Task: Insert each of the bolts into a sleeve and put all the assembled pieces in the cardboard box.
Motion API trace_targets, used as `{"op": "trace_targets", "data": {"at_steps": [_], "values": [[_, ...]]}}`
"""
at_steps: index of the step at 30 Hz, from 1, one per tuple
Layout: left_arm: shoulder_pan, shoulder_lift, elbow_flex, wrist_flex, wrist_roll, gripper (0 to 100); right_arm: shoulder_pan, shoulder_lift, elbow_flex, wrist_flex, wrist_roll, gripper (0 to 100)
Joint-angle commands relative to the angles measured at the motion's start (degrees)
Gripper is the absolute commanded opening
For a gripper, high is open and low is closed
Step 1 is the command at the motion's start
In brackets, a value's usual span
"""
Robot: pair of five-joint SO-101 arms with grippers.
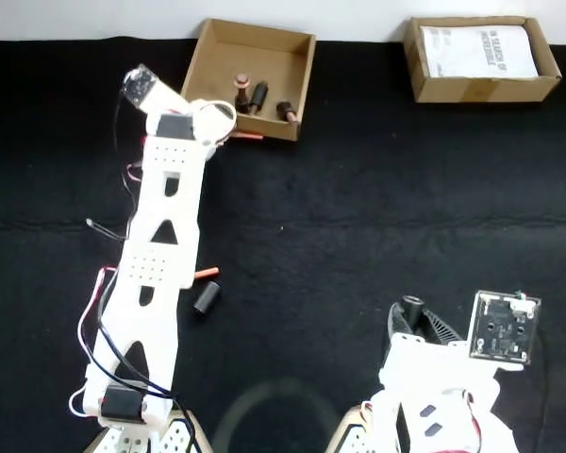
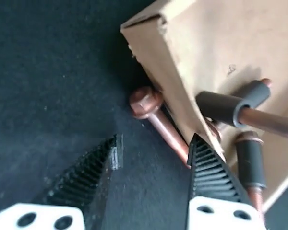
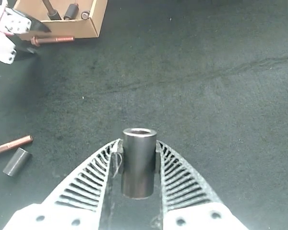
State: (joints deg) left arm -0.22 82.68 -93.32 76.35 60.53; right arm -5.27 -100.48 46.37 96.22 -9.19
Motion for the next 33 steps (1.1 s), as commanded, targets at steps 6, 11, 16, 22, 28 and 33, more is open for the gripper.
{"op": "trace_targets", "data": {"at_steps": [6, 11, 16, 22, 28, 33], "values": [[-0.5, 2.5, -1.9, -9.2, 0.4, 22, 0.5, 0.3, 0.1, -1.1, 0.5, 0.6], [-0.7, 2.8, -1.6, -11.1, 0.2, 13, 0.5, 0.4, 1.5, -2.3, 0.5, 0.6], [-0.6, 2.2, 1.1, -12.2, -1.1, 6, 0.3, 0.4, 2.1, -2.9, 0.7, 0.6], [3.0, 2.2, 0.9, -9.8, -11.3, 1, 0.3, 0.5, 2.1, -2.9, 0.7, 0.6], [10.9, -2.0, -2.2, 8.9, -30.9, 1, 0.3, 0.5, 2.1, -2.9, 0.7, 0.6], [15.3, -9.1, -2.0, 23.8, -43.6, 1, 0.3, 0.4, 2.2, -4.7, 0.5, 0.6]]}}
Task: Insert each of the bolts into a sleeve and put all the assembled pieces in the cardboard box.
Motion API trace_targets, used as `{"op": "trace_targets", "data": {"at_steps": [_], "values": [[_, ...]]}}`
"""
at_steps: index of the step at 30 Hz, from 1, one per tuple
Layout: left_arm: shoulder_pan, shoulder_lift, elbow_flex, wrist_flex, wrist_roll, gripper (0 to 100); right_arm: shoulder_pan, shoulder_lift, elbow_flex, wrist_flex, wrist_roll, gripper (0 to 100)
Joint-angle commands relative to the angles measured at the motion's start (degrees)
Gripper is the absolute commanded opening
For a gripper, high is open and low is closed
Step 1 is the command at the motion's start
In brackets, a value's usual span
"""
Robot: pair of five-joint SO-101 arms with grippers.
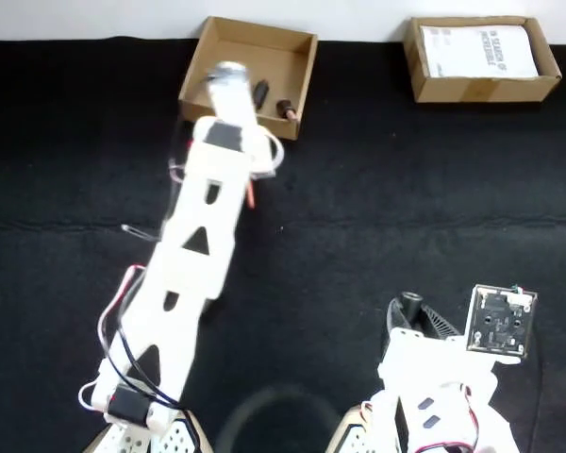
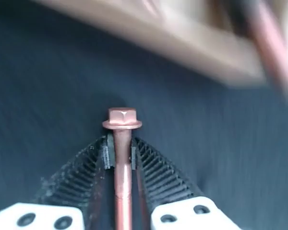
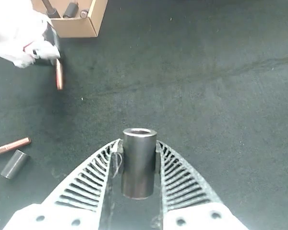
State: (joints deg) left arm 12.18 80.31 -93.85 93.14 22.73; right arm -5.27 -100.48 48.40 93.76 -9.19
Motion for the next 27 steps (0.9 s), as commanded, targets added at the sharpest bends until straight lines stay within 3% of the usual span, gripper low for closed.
{"op": "trace_targets", "data": {"at_steps": [1, 14, 20, 27], "values": [[3.0, -8.2, -1.5, 7.5, -6.9, 1, 0.4, 0.4, 0.2, -3.7, 0.6, 0.6], [-0.5, -31.1, -1.5, 7.7, -13.6, 1, 0.5, -0.3, 14.3, -28.9, 0.5, 0.6], [-4.5, -43.3, -1.4, 7.8, -13.6, 1, 0.1, -0.3, 25.5, -47.5, 0.7, 0.6], [-13.8, -57.3, -1.3, 8.3, -13.6, 1, -3.9, -0.3, 39.0, -69.9, 0.7, 0.6]]}}
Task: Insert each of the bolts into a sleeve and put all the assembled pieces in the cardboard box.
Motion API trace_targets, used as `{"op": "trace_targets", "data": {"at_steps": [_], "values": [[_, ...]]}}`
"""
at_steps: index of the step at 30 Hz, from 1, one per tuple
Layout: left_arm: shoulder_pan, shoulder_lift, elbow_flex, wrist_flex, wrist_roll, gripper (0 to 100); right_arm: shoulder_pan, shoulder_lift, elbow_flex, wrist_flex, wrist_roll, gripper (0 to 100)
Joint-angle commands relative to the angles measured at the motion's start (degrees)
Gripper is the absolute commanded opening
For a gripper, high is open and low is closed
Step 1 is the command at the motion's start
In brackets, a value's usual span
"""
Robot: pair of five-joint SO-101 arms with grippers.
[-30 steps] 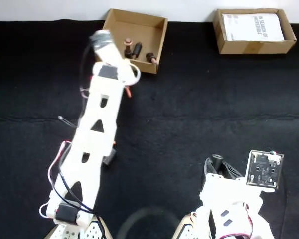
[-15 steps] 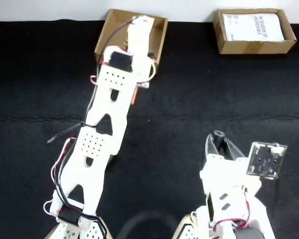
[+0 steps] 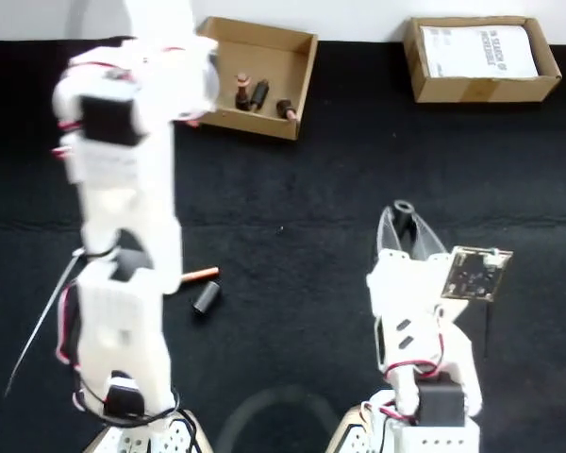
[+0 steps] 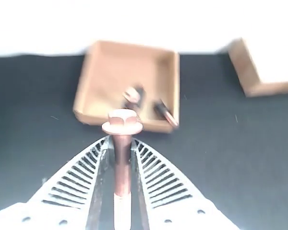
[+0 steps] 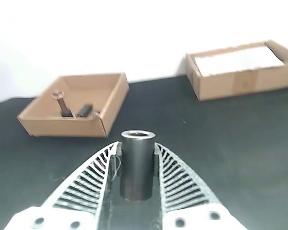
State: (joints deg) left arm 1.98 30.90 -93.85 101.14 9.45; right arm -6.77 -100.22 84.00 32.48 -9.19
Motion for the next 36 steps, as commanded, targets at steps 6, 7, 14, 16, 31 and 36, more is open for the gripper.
{"op": "trace_targets", "data": {"at_steps": [6, 7, 14, 16, 31, 36], "values": [[-6.0, -19.8, 0.7, 0.3, -0.4, 1, -8.5, -0.6, 8.8, -18.8, 0.7, 0.6], [-6.0, -22.2, 2.7, 0.3, -0.4, 1, -9.5, -0.6, 9.3, -19.8, 0.7, 0.6], [-5.8, -43.9, 31.3, 0.0, -0.4, 1, -14.5, -0.6, 10.2, -24.9, 0.7, 0.6], [-5.8, -50.0, 40.0, -0.2, -0.4, 1, -15.1, -0.6, 10.2, -25.8, 0.7, 0.6], [-5.7, -65.1, 74.5, -11.4, -0.1, 1, -21.5, -0.6, 13.3, -26.6, 0.5, 0.6], [-5.7, -65.1, 86.9, -26.2, -0.1, 1, -23.8, -0.6, 15.4, -26.6, 0.4, 0.6]]}}
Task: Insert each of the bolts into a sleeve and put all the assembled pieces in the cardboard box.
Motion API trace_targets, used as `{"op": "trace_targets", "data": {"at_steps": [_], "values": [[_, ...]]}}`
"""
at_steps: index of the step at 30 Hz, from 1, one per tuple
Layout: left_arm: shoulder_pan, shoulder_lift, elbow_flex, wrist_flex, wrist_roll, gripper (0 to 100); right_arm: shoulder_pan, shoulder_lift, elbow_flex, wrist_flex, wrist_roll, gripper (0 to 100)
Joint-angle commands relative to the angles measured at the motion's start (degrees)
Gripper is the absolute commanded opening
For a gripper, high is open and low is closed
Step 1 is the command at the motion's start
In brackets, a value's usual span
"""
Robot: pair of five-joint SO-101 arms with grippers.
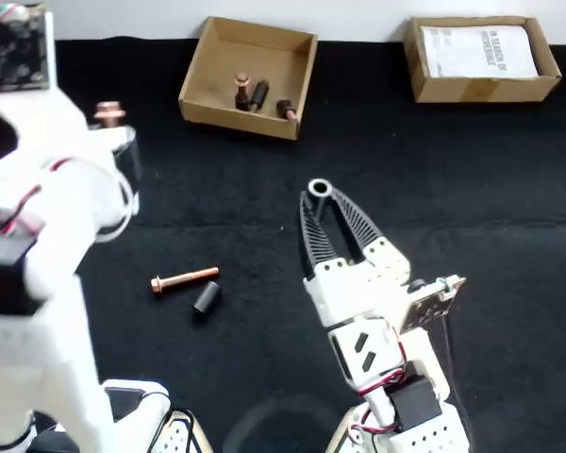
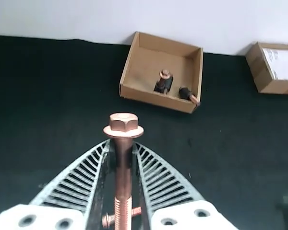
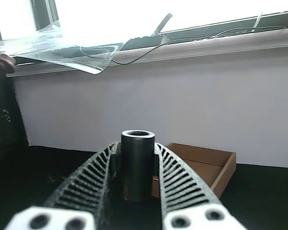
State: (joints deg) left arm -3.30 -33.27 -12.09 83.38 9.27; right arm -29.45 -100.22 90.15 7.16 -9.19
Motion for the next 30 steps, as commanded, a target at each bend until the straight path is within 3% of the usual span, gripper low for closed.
{"op": "trace_targets", "data": {"at_steps": [1, 13, 23, 30], "values": [[-0.4, -0.9, 7.6, -11.3, 0.1, 1, -1.2, -0.6, 9.8, -1.3, 0.4, 0.6], [10.0, -1.0, 29.6, -32.4, 0.5, 1, -1.2, -0.5, 13.2, -1.1, 0.8, 0.6], [10.9, -1.0, 45.8, -57.8, 1.9, 1, -1.1, 0.0, 13.2, -1.1, 0.8, 0.6], [12.7, -9.3, 50.8, -67.5, 3.3, 1, -1.1, 0.0, 13.2, -0.9, 0.8, 0.6]]}}
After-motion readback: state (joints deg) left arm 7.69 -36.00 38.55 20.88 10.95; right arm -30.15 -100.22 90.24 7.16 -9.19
